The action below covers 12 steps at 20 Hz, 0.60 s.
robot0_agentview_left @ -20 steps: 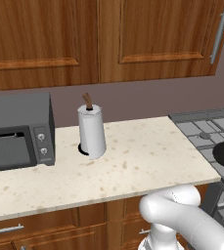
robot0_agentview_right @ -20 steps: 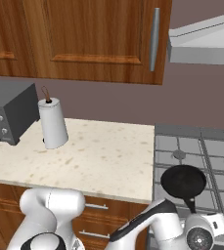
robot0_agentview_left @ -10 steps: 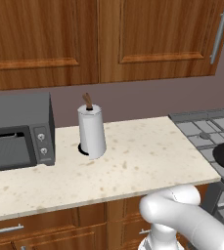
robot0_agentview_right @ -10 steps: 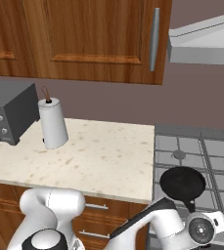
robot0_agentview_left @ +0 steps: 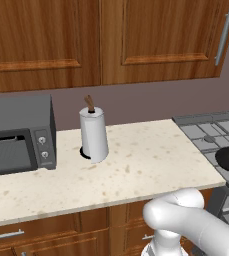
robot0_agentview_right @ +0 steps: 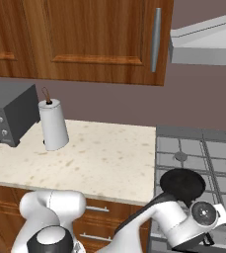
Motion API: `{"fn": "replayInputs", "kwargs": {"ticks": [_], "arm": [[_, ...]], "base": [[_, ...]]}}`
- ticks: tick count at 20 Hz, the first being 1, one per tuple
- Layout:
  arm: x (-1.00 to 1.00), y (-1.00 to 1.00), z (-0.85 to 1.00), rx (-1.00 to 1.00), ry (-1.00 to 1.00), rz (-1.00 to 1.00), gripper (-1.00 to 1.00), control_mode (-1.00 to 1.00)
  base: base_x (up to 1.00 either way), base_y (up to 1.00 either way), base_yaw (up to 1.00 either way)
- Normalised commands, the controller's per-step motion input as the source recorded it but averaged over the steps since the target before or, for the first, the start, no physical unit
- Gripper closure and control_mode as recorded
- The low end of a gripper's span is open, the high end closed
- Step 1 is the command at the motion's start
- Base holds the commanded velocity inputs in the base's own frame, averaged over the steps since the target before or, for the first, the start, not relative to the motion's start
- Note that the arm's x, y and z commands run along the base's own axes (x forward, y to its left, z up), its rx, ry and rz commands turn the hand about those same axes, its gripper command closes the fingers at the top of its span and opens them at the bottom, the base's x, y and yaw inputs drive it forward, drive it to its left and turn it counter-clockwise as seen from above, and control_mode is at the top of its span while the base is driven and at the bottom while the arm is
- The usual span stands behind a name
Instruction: Pick the pan from the cabinet and place it on the stove. Then turn on the stove burner for the pan.
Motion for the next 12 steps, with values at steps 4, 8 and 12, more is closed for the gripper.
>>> {"fn": "replayInputs", "kwargs": {"ticks": [4,8,12], "arm": [[-0.02,0.0,0.0,0.0,0.0,0.0,-1.0,-1.0],[0.0,0.0,0.0,0.0,0.0,0.0,-1.0,-1.0],[0.0,0.0,0.01,0.0,-0.02,0.0,-1.0,-1.0]], "base": [[0.0,0.0,0.0],[0.0,0.0,0.0],[0.0,0.0,0.0]]}}
